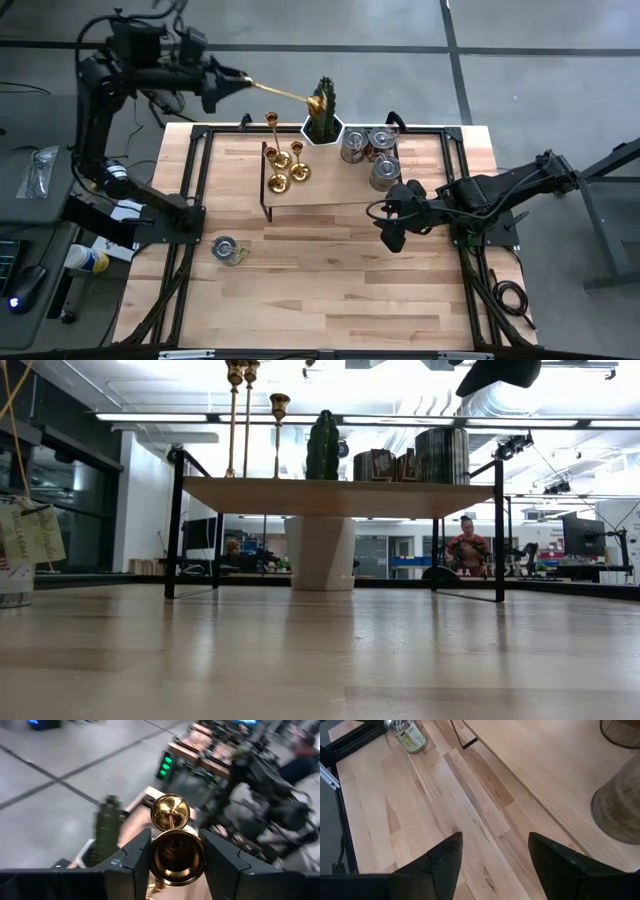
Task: Pick & Place candle stick holders
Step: Put the gold candle holder on the shelf
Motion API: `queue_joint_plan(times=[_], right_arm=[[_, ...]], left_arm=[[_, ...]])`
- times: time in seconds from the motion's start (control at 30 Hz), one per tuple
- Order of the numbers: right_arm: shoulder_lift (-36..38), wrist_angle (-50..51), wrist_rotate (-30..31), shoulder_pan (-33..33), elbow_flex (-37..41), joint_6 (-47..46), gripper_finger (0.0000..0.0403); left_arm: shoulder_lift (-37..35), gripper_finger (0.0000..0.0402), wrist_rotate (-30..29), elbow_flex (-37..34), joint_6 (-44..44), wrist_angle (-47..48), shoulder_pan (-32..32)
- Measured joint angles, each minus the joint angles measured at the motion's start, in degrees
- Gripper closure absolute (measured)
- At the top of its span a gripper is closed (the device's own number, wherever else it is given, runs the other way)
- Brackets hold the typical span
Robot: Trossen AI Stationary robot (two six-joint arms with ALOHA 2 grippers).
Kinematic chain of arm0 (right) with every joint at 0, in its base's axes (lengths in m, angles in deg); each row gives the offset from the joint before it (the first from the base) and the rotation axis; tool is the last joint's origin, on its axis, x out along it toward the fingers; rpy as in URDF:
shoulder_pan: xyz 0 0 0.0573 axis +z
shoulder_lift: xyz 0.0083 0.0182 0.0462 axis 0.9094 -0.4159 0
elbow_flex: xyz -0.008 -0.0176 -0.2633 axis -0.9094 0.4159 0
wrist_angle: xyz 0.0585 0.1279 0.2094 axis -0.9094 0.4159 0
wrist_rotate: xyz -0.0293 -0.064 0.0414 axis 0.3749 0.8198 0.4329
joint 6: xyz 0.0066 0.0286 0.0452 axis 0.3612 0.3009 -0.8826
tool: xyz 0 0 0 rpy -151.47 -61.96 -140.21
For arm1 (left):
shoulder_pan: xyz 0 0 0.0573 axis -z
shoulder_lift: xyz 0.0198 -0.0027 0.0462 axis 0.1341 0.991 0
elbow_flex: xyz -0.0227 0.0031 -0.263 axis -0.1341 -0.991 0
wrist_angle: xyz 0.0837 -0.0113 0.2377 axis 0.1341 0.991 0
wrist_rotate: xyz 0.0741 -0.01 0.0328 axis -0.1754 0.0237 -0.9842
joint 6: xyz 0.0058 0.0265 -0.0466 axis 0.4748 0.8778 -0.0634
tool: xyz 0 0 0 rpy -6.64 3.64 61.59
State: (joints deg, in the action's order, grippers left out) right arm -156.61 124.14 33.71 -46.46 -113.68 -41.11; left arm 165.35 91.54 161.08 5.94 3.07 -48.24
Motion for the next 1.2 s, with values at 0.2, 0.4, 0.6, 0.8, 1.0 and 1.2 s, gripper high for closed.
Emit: queue_joint_plan(times=[0.2, 0.4, 0.6, 0.8, 1.0, 1.2], right_arm=[[0.00, 0.00, 0.11, 0.02, 0.00, -0.01, 0.0183], [0.00, 0.00, 0.11, 0.02, 0.00, -0.02, 0.0183], [0.00, 0.00, 0.11, 0.02, 0.00, -0.02, 0.0183], [0.00, 0.00, 0.11, 0.00, 0.00, -0.04, 0.0183], [0.00, -0.02, 0.11, 0.00, 0.00, -0.04, 0.0183], [0.00, -0.01, 0.11, 0.00, 0.00, -0.04, 0.0183]], left_arm=[[1.61, 0.0262, 0.51, -0.04, 1.75, 0.10, 7.44], [3.76, 0.0262, -3.80, -0.04, 2.43, 3.66, 14.20], [6.33, 0.0262, -8.26, -0.04, 2.48, 8.54, 20.00], [9.10, 0.0262, -14.48, -0.04, -0.27, 13.59, 24.85], [11.21, 0.0262, -17.39, -0.07, -2.20, 15.99, 28.27], [13.43, 0.0262, -18.62, -0.07, -2.33, 17.79, 29.79]])
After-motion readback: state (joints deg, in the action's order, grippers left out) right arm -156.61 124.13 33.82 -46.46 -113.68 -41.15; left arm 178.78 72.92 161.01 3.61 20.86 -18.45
